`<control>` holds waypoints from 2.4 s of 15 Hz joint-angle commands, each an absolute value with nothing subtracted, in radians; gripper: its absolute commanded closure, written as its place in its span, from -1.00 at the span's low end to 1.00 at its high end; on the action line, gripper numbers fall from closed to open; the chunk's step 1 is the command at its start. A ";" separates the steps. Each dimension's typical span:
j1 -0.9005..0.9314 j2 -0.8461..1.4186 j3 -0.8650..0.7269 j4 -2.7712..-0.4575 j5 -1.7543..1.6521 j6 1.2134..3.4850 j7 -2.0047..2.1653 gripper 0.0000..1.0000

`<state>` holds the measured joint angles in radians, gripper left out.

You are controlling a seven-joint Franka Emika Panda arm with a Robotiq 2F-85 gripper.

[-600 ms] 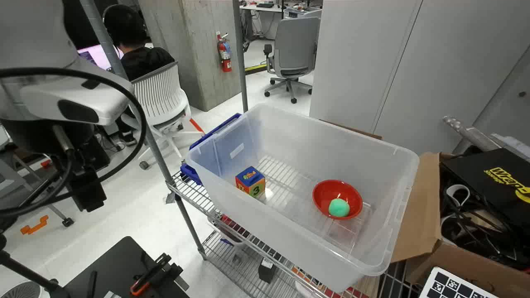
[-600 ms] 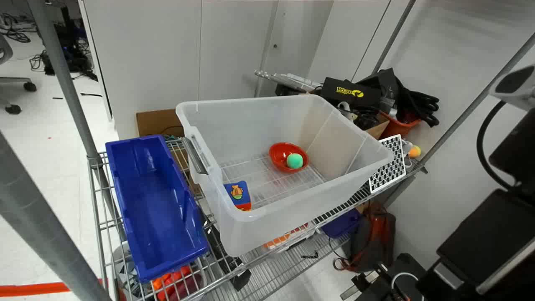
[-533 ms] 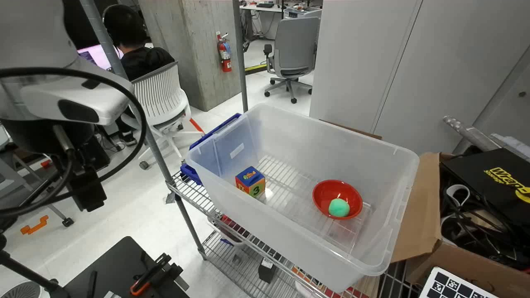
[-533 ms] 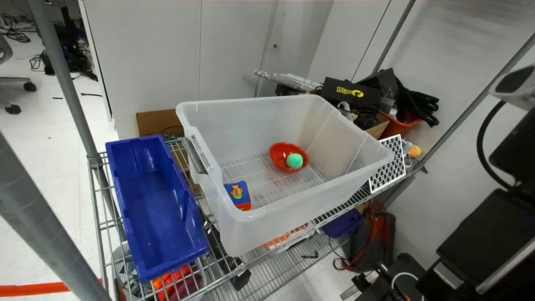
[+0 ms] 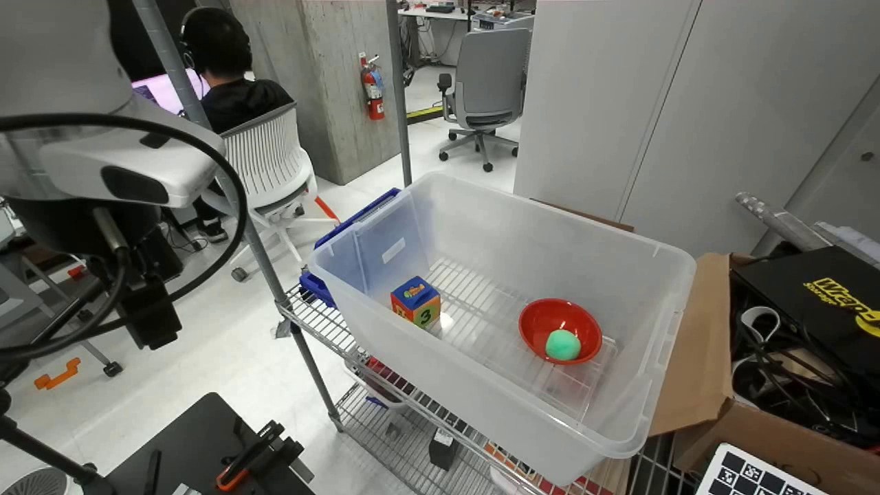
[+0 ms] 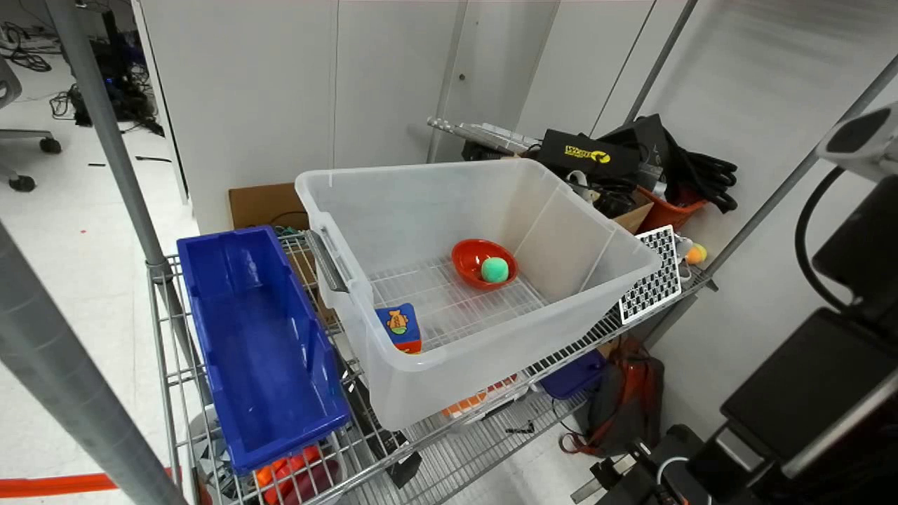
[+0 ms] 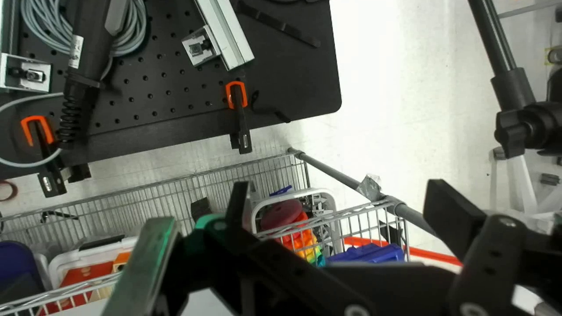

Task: Move the cube slightly to the center of the bucket

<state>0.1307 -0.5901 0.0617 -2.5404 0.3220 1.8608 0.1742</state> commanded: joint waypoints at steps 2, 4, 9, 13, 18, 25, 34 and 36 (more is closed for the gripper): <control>0.111 -0.451 0.078 -2.463 0.375 2.079 0.168 -1.00; 0.110 -0.379 0.078 -2.420 0.361 2.194 0.171 -1.00; 0.124 -0.103 0.062 -2.249 0.453 2.467 0.162 -1.00; 0.091 0.147 0.052 -2.067 0.385 2.479 0.165 -1.00; 0.070 0.400 0.001 -1.866 0.203 2.465 0.243 -1.00; 0.084 0.654 -0.008 -1.657 0.147 2.411 0.286 -1.00; 0.098 0.863 0.015 -1.416 0.166 2.266 0.295 -0.54; 0.100 0.902 0.016 -1.368 0.166 2.240 0.305 -0.10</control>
